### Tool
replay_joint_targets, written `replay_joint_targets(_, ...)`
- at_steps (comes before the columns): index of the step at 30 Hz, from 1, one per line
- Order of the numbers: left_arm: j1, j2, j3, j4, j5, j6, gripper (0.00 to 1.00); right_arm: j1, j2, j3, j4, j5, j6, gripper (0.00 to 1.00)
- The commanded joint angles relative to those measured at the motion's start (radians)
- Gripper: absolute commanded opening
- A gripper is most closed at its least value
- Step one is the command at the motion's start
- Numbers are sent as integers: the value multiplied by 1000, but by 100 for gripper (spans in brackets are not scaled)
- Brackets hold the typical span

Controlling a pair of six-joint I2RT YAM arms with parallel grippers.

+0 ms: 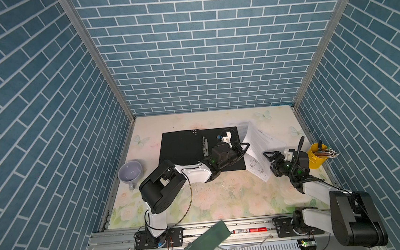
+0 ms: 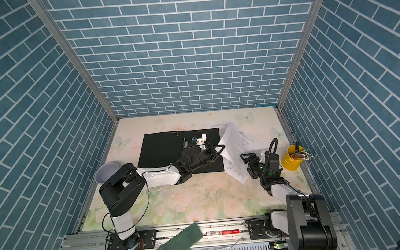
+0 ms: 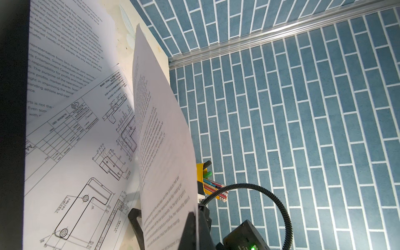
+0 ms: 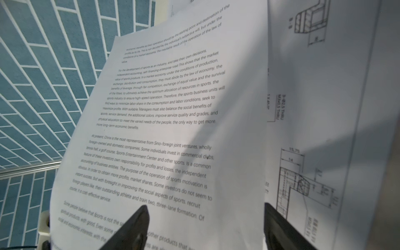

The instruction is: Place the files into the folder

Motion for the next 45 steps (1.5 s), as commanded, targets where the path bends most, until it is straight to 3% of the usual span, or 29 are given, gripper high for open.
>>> replay_joint_targets(1, -4, 21, -22, 51, -13, -16, 0, -6, 36, -28, 129, -30, 83, 78)
replay_joint_targets(14, -5, 8, -84, 61, -30, -25, 0, -22, -17, 11, 38, -38, 74, 60)
replay_joint_targets(28, -3, 2, -122, 55, -38, -24, 0, -27, -40, 43, -51, -42, 15, 23)
replay_joint_targets(33, -3, -7, -141, 35, -41, -27, 0, -28, -67, 69, -123, -39, -23, 17)
replay_joint_targets(42, -3, -25, -161, 5, -48, -17, 4, -28, -75, 90, -153, -44, -44, 3)
replay_joint_targets(45, -1, -33, -164, -19, -47, -14, 11, -28, -79, 105, -171, -43, -57, 0)
